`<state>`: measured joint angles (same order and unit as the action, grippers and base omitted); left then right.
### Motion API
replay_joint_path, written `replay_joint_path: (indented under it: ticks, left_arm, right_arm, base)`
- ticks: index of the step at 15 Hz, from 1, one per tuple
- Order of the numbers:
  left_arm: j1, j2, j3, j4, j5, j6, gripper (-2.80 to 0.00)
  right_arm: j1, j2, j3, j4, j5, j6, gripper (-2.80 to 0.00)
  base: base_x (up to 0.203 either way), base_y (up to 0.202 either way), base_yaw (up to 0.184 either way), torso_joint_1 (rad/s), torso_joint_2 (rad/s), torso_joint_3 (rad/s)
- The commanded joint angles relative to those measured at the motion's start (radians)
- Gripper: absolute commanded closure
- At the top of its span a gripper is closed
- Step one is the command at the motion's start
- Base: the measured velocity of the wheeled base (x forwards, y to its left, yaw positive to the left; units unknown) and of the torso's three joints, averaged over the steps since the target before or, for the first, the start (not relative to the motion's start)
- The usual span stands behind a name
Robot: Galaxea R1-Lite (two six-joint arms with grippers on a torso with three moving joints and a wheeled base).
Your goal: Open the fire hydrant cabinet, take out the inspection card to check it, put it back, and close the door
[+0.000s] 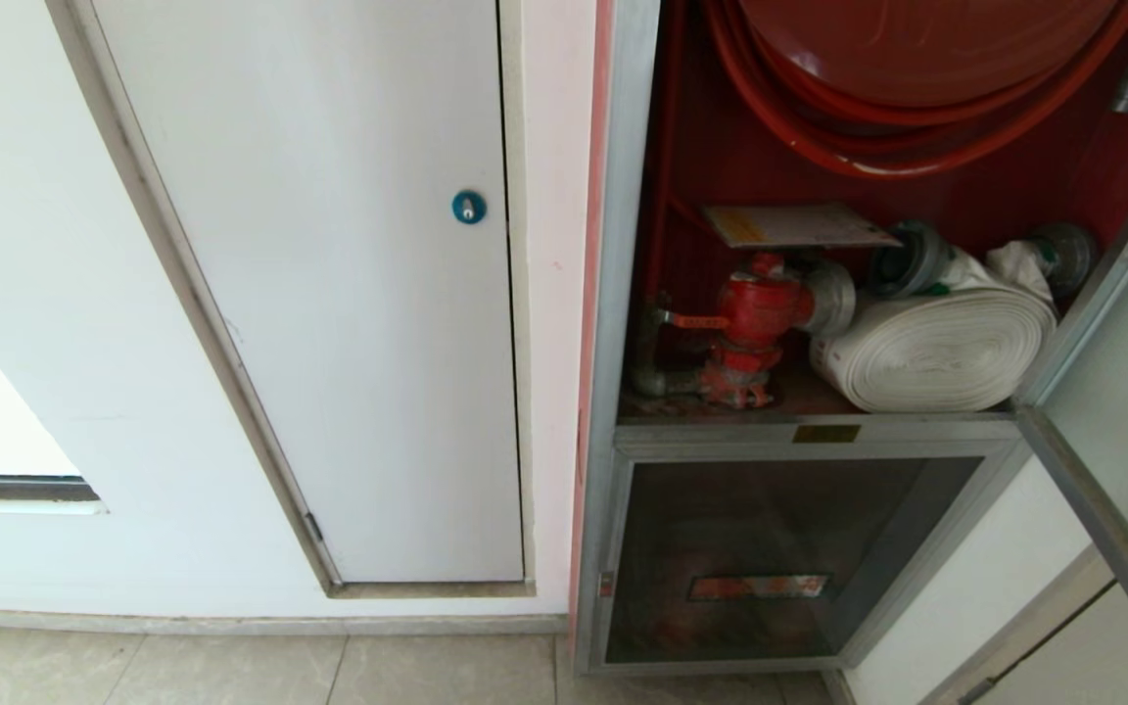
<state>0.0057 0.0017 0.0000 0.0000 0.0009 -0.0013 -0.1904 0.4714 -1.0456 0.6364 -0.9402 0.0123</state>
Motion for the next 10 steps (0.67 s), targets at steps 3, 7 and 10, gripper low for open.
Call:
replay_joint_path:
  ticks: [3, 7, 10]
  left_arm:
    - [0.000, 0.001, 0.000, 0.000, 0.001, 0.000, 0.00]
    - [0.000, 0.001, 0.000, 0.000, 0.001, 0.000, 0.00]
    - [0.000, 0.001, 0.000, 0.000, 0.001, 0.000, 0.00]
  right_arm:
    - [0.000, -0.057, 0.033, 0.006, 0.138, -0.007, 0.00]
    - [0.000, -0.088, 0.093, 0.001, 0.242, -0.008, 0.00]
    - [0.000, -0.110, 0.125, 0.000, 0.395, -0.008, 0.00]
  base:
    - [0.000, 0.000, 0.000, 0.000, 0.00, 0.000]
    - [0.000, 0.000, 0.000, 0.000, 0.00, 0.000]
    - [0.000, 0.000, 0.000, 0.000, 0.00, 0.000]
